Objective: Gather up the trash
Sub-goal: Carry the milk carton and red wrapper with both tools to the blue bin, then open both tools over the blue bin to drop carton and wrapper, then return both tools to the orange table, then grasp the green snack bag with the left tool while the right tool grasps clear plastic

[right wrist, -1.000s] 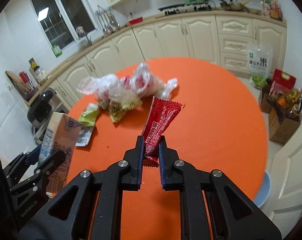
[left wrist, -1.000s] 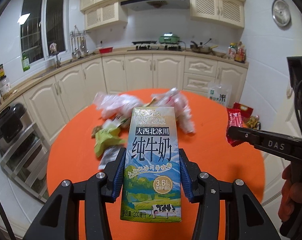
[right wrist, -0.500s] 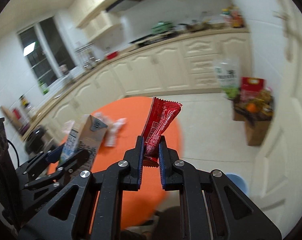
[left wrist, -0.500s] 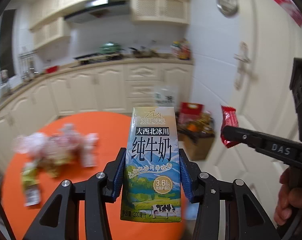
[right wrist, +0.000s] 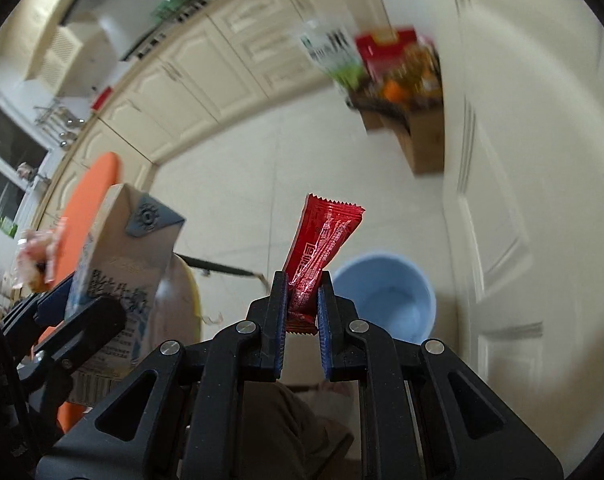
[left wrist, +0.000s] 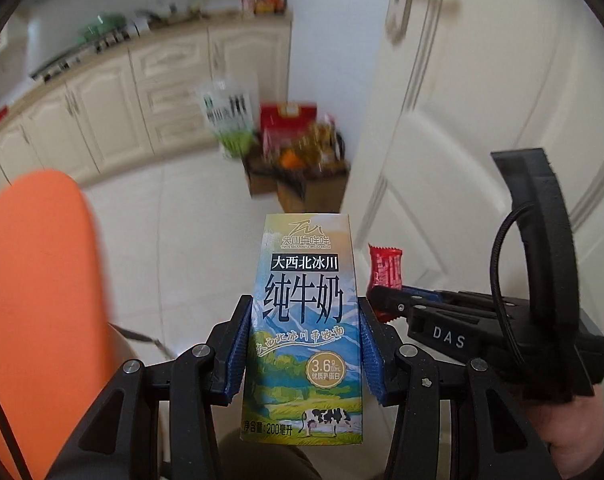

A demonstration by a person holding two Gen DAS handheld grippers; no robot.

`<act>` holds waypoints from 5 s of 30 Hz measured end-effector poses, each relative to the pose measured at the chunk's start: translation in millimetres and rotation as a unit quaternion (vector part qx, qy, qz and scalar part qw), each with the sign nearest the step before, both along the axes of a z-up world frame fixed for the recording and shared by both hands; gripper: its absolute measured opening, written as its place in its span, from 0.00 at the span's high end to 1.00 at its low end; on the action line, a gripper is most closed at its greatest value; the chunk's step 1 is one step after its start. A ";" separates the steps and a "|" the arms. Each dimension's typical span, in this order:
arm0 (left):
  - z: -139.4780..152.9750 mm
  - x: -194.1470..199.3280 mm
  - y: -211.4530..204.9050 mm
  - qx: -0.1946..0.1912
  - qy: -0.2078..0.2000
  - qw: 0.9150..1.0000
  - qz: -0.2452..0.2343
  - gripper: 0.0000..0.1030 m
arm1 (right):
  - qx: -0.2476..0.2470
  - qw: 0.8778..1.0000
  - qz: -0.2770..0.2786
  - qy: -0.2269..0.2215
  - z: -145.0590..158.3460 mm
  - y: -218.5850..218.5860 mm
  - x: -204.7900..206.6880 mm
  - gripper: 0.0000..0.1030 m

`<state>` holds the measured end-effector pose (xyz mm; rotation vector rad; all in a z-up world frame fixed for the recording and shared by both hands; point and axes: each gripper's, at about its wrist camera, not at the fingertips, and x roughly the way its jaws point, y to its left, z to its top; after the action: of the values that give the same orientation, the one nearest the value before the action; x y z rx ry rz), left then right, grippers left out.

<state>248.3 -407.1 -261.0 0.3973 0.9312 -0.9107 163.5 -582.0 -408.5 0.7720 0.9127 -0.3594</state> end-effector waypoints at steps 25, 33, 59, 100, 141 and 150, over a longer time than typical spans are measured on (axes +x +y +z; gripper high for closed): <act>-52.6 -3.8 -90.1 0.068 -0.026 0.997 -0.008 0.11 | 0.040 0.991 -0.122 0.034 -57.7 -50.3 -37.9 0.01; 30.7 -46.1 -2.3 -0.024 -0.079 0.996 0.026 0.03 | 0.011 0.991 -0.132 -0.025 12.9 -26.9 -54.5 0.00; 177.7 -221.3 378.3 -0.152 -0.231 0.914 0.296 0.01 | -0.201 0.953 0.104 -0.200 253.0 264.2 39.7 0.00; 106.8 -65.4 385.1 -0.056 -0.132 0.909 0.391 0.01 | -0.231 0.944 0.222 -0.085 181.5 347.5 156.2 0.00; 99.9 123.5 358.8 -0.098 -0.090 0.912 0.388 0.79 | -0.179 0.951 0.249 -0.046 111.3 307.5 220.7 0.81; 109.8 40.5 361.0 -0.115 -0.133 0.912 0.372 0.79 | -0.150 0.952 0.246 -0.107 150.7 299.5 165.5 0.81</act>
<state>288.8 -46.1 -151.2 -0.0526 0.6296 -0.2446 329.0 -282.5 -257.8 0.2787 0.7911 0.0295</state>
